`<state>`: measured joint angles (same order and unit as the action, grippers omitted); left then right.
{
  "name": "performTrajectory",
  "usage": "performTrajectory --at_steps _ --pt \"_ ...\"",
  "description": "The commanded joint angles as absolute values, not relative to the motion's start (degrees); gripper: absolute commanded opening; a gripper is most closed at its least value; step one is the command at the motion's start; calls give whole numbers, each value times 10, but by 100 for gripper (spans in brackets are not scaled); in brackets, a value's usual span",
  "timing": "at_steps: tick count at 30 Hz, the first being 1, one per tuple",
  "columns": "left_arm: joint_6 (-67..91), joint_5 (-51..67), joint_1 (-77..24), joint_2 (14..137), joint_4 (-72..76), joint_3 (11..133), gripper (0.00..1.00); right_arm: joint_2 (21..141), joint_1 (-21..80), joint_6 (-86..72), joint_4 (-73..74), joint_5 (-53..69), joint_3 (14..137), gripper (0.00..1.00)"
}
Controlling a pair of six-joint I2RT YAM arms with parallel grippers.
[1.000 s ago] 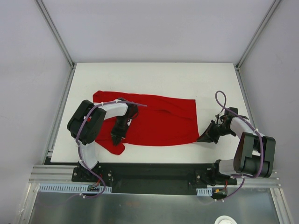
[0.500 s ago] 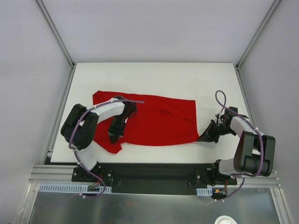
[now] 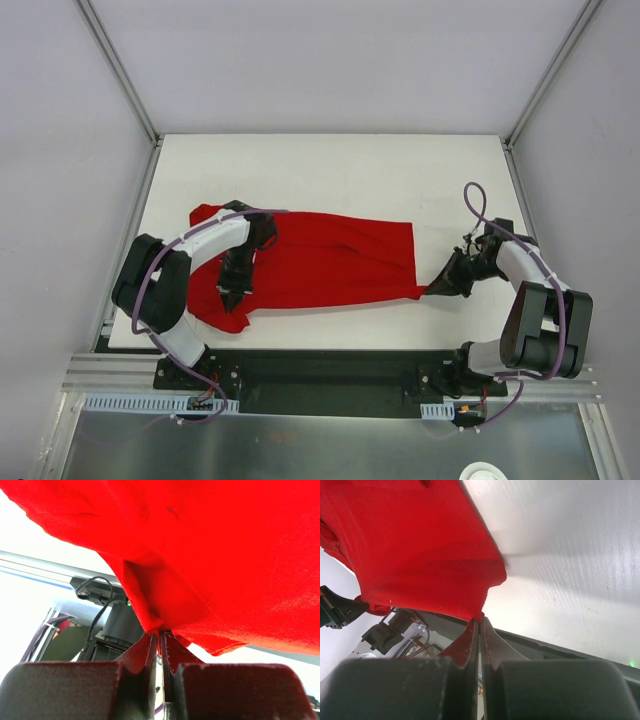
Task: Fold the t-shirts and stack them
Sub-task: Grap the side of the flattened tshirt closest away from the robot with both arms
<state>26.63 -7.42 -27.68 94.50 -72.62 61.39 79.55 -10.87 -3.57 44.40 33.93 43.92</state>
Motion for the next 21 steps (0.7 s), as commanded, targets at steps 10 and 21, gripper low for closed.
performTrajectory --at_steps 10,21 --pt "304 -18 -275 919 -825 617 10 807 -110 -4 476 345 478 1" --pt "321 -19 -277 931 -777 549 9 820 -111 -4 474 359 483 0"
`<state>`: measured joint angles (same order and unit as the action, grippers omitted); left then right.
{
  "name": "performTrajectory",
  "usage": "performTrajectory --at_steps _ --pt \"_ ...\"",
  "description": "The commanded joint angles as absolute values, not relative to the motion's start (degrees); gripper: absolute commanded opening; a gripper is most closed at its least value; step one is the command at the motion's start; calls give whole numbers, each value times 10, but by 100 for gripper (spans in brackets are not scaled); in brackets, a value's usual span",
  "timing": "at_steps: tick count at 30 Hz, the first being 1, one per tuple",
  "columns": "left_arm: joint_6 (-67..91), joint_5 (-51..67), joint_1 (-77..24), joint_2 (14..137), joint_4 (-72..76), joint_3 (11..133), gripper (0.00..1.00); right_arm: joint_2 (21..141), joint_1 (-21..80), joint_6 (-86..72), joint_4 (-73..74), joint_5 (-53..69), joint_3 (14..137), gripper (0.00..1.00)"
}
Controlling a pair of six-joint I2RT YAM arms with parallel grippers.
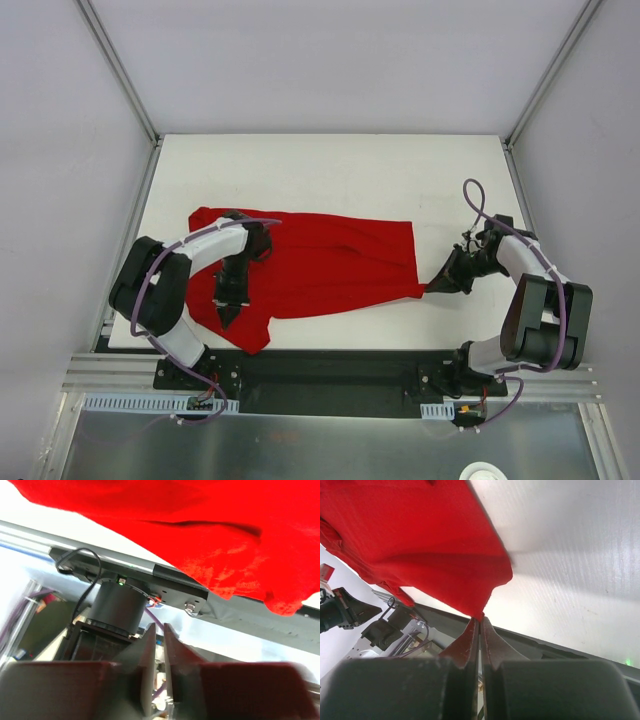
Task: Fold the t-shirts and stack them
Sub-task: Grap the side of the flattened tshirt closest away from the robot with both arms
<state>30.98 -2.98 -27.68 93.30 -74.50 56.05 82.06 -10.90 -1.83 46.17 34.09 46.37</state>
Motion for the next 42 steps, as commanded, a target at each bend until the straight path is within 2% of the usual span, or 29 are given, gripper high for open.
performTrajectory --at_steps 1,4,6,7,11,19,42 --pt "320 -19 -276 935 -771 548 0 820 -112 -4 474 359 483 1" --pt "315 -16 -278 945 -763 550 0 822 -112 -4 473 363 483 1" --pt "314 -15 -281 947 -763 569 15 822 -112 -4 473 364 482 1" --pt "314 -7 -284 949 -762 576 28 824 -112 -4 472 364 481 1" --pt "314 -8 -300 974 -758 611 38 824 -112 -4 468 366 478 1" --pt "302 -9 -330 1053 -735 644 32 830 -112 -4 468 370 479 0" --pt "286 -60 -366 1168 -700 671 28 842 -126 -4 463 385 484 1"
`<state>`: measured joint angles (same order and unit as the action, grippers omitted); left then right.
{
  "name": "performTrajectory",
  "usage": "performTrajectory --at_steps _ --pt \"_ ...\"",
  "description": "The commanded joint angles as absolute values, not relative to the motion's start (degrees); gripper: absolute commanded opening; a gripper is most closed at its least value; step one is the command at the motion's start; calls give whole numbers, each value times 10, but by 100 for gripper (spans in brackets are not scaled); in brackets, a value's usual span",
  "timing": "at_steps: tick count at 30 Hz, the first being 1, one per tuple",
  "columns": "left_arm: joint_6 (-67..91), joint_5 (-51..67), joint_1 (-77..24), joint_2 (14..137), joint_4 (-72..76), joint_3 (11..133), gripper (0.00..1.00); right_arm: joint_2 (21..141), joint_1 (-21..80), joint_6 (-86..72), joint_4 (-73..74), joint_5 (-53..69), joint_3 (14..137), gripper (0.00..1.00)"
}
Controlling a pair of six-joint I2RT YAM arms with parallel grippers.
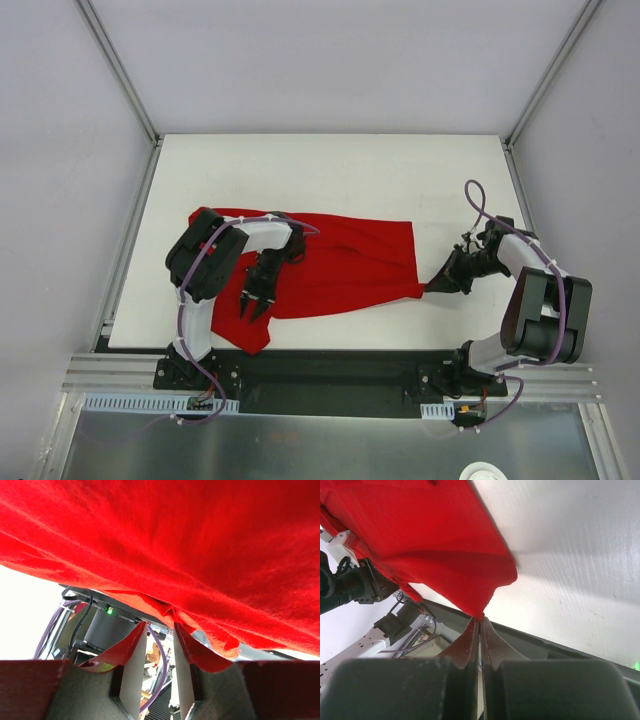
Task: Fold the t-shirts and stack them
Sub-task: Grap the side of the flattened tshirt closest away from the robot with both arms
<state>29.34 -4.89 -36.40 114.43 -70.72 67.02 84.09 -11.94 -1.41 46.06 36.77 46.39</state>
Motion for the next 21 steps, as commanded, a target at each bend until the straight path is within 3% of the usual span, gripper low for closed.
performTrajectory --at_steps 1,6,13,21 --pt "285 -62 -366 1171 -700 672 27 845 -126 -4 462 387 485 1" --pt "287 -62 -368 1182 -682 661 18 850 -127 -4 461 390 490 1" --pt "288 -11 -369 1165 -646 635 32 859 -128 -4 461 392 491 1" --pt "286 18 -370 1157 -616 626 33 867 -127 -4 457 399 490 1"
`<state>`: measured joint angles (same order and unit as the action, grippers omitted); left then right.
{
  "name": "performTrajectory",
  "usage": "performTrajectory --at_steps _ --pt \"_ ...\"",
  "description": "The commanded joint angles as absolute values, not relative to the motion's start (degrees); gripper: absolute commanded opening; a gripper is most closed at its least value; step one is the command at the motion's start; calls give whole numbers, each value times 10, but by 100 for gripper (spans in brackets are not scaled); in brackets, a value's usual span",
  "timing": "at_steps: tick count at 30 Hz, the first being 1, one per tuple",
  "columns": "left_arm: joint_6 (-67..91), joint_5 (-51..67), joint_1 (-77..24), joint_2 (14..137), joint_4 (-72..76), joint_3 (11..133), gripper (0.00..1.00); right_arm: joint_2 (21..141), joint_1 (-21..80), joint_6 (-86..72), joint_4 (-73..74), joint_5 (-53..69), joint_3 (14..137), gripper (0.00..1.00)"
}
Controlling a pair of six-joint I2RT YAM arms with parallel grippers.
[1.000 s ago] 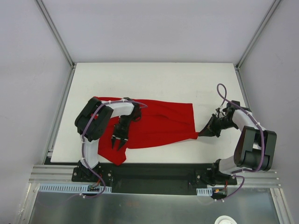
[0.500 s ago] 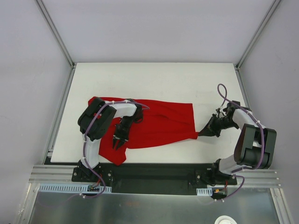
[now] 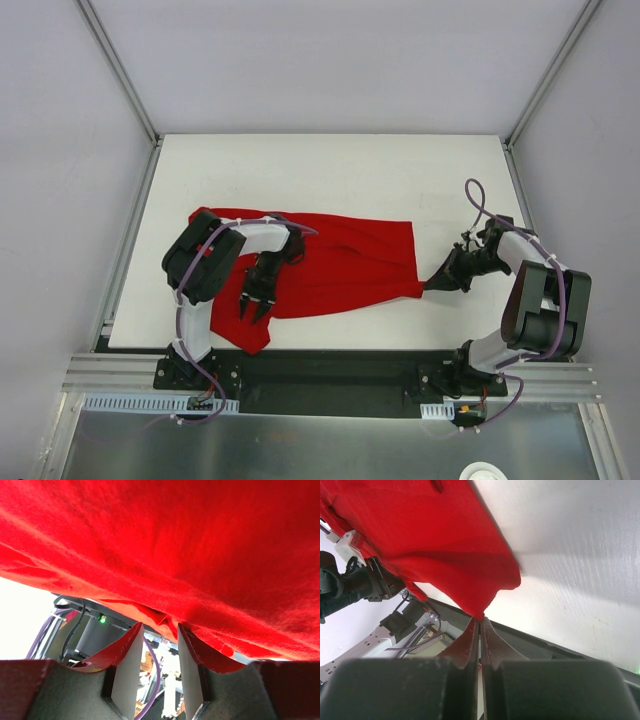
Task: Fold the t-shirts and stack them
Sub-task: Grap the side of the flattened tshirt closest away from the robot with both arms
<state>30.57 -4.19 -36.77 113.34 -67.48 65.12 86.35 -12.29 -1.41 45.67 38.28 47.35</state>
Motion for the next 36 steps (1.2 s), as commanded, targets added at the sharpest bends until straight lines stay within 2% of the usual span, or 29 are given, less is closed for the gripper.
performTrajectory --at_steps 1,4,6,7,9,10,19,30,36 --pt "287 21 -370 1159 -605 622 33 867 -128 -4 456 399 490 1" --pt "285 19 -372 1171 -598 617 32 866 -129 -4 458 400 490 1" --pt "283 18 -372 1179 -594 620 26 866 -130 -4 457 399 491 1" --pt "282 16 -373 1183 -593 621 21 866 -129 -4 460 399 491 0" --pt "280 15 -373 1191 -598 627 2 864 -130 -4 460 398 492 0" --pt "279 13 -373 1191 -599 628 0 864 -130 -4 460 398 492 1" --pt "285 -15 -373 1183 -617 629 0 863 -133 -4 461 398 496 1" --pt "348 -83 -372 1036 -663 634 0 851 -133 -4 482 392 525 1" --pt "408 -172 -370 941 -707 662 0 827 -133 -4 494 378 551 1"
